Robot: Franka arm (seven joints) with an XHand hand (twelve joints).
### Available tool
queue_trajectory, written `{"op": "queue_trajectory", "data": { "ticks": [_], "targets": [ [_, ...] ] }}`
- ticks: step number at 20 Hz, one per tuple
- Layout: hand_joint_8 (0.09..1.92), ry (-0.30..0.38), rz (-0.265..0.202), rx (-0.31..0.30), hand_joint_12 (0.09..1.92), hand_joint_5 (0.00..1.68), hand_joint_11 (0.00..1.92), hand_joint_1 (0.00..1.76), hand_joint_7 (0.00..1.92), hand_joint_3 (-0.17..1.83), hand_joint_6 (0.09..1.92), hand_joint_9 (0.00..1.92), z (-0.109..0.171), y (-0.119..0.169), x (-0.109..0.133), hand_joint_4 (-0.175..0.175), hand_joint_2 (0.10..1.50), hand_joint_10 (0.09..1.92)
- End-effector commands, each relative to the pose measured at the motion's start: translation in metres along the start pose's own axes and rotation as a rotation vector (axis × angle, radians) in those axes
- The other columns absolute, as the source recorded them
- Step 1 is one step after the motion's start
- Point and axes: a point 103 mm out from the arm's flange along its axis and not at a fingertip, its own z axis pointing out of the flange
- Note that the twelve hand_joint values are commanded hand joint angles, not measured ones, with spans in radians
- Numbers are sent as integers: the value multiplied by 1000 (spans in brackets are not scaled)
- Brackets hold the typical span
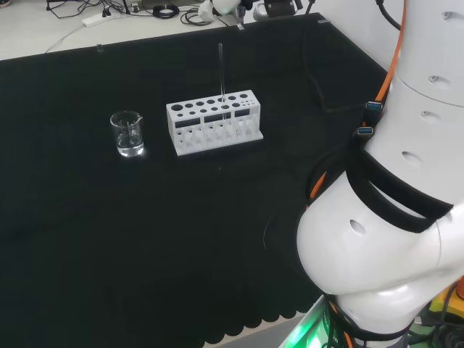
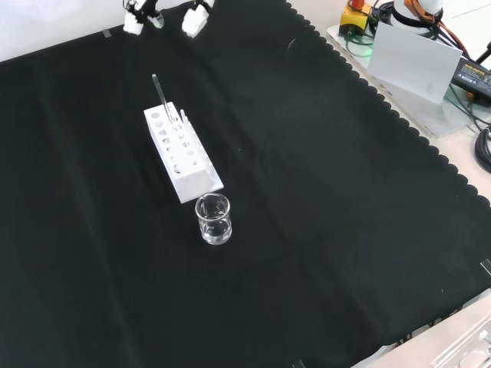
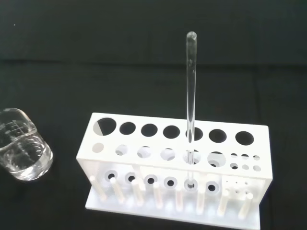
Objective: Take the glass rod from the white test tube rack.
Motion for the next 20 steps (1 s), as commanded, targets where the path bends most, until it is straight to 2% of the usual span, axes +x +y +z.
{"op": "queue_trajectory", "data": {
  "ticks": [1, 6, 11, 15, 20],
  "targets": [
    [857, -6, -2, 8, 1239, 356, 688, 462, 492, 377, 87, 940, 4, 3, -1, -170, 913, 710],
    [861, -15, 6, 11, 1236, 378, 705, 462, 512, 378, 87, 956, 8, 7, 1, -174, 913, 718],
    [862, -51, -8, 37, 1229, 386, 715, 463, 519, 380, 87, 960, 28, 20, 9, -175, 913, 722],
    [864, -59, 12, 36, 1229, 388, 730, 472, 527, 380, 87, 967, 34, 21, 6, -175, 912, 728],
    [870, -65, -8, 29, 1218, 393, 793, 484, 548, 382, 87, 1005, 35, 28, 11, -175, 909, 753]
  ]
}}
